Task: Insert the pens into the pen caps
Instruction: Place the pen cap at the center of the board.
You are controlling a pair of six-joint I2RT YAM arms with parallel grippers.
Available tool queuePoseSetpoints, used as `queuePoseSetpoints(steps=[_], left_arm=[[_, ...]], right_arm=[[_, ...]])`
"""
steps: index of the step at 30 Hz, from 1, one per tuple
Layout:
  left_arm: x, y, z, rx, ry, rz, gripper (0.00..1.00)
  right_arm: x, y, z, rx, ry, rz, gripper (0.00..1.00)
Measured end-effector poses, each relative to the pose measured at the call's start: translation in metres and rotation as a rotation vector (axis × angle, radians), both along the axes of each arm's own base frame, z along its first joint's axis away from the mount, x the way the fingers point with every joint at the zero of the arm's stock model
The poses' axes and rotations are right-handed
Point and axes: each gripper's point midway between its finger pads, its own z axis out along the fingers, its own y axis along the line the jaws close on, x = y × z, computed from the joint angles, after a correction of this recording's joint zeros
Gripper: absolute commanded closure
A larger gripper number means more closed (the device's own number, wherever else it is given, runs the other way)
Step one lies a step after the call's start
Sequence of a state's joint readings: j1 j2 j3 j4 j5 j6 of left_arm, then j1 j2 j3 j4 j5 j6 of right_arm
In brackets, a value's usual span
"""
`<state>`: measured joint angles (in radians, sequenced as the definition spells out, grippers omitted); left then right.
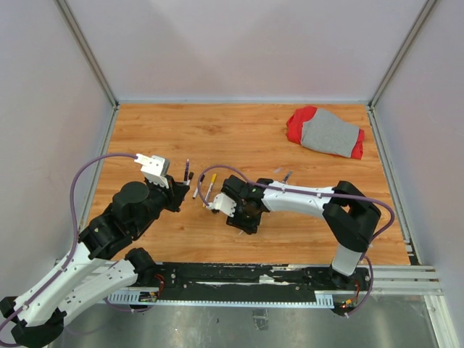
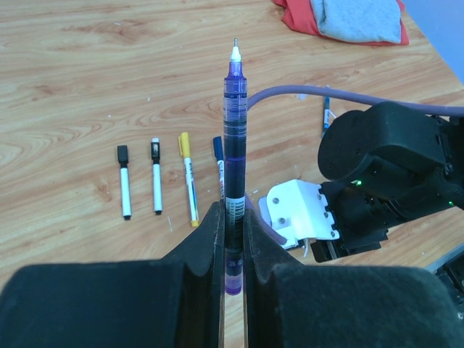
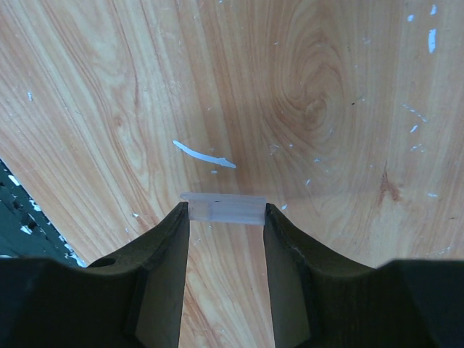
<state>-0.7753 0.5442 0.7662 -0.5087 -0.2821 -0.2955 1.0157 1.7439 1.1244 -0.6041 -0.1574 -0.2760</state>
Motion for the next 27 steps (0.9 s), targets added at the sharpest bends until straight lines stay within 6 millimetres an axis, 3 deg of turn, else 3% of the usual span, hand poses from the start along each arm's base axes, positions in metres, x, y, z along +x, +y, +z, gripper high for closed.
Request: queuePoseSetpoints(steps=[14,27], left_arm=[[0.001,0.001,-0.001,0.006,0.003,0.007,1.00],[0.002,0.001,-0.003,0.011,0.007,0.010,1.00]], right_arm=[[0.001,-0.001,-0.012,-0.036,0.015,0.038,0.65],[0.001,0.002,-0.010,-0.019,0.011,0.036,0.32]])
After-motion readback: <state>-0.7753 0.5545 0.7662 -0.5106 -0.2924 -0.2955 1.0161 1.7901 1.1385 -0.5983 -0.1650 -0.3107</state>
